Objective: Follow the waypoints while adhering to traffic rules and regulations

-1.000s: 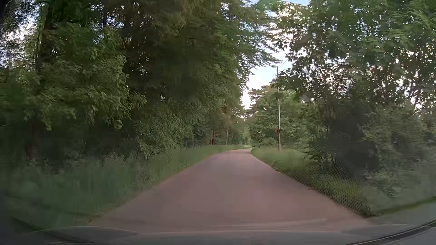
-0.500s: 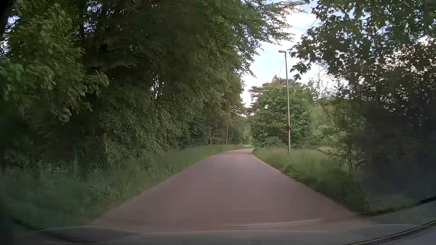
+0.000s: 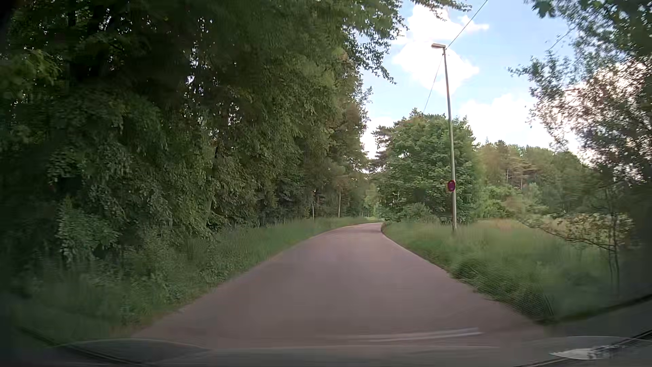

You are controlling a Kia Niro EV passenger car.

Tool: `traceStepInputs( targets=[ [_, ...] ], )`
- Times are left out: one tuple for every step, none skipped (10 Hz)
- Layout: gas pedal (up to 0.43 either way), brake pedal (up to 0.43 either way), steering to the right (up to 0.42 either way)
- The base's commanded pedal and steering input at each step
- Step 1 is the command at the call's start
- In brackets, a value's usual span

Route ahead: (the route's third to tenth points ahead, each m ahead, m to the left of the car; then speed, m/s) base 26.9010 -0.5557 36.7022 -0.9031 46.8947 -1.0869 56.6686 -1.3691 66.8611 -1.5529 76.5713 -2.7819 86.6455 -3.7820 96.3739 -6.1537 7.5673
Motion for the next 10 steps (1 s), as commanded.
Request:
traceStepInputs(
  targets=[
    [0.000, 0.018, -0.002],
    [0.000, 0.018, -0.002],
    [0.000, 0.018, -0.002],
    [0.000, 0.018, -0.002],
    [0.000, 0.018, -0.002],
    [0.000, 0.018, -0.002],
    [0.000, 0.018, -0.002],
    [0.000, 0.018, -0.002],
    [0.000, 0.018, -0.002],
    [0.000, 0.018, -0.002]
  ],
)
